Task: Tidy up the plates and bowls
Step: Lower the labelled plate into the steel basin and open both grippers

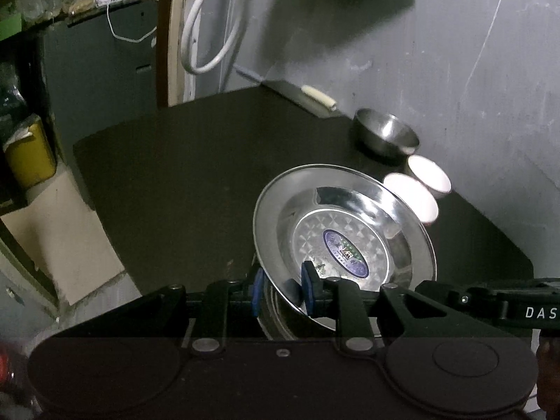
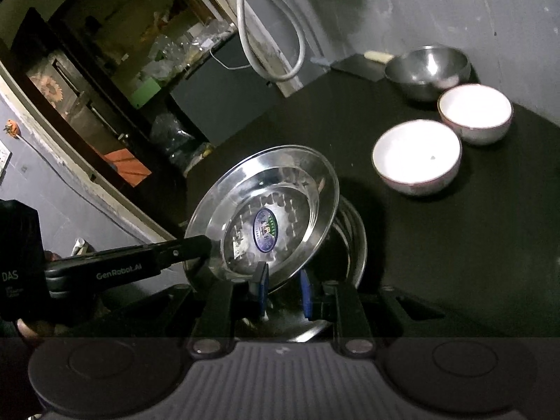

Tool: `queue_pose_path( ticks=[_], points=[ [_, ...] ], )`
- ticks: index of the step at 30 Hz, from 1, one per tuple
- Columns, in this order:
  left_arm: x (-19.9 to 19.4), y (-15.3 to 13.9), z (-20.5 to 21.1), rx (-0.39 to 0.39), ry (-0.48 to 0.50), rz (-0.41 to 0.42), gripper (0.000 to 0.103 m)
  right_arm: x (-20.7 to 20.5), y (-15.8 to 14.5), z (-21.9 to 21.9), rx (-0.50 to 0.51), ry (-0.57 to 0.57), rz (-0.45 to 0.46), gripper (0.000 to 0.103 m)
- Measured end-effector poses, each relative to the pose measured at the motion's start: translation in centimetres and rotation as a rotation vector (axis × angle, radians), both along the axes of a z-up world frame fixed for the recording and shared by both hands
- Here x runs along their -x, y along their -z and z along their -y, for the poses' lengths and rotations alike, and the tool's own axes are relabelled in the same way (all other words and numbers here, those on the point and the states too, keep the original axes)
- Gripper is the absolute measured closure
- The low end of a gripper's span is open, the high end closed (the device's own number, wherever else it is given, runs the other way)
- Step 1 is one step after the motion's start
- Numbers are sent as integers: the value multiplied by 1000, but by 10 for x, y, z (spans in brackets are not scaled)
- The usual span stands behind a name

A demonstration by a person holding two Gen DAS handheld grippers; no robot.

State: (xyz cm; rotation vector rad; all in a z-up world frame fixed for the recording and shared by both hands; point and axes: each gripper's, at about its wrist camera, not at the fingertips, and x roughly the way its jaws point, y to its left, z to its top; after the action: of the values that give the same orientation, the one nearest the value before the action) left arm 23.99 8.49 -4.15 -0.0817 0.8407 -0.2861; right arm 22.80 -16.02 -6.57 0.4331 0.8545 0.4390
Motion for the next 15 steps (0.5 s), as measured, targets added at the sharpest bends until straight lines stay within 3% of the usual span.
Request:
queue_pose_path(
  ticks=[15],
  points=[
    [-3, 9, 4, -8, 21, -74, 77, 2, 5, 1, -4, 11, -69, 81]
  ],
)
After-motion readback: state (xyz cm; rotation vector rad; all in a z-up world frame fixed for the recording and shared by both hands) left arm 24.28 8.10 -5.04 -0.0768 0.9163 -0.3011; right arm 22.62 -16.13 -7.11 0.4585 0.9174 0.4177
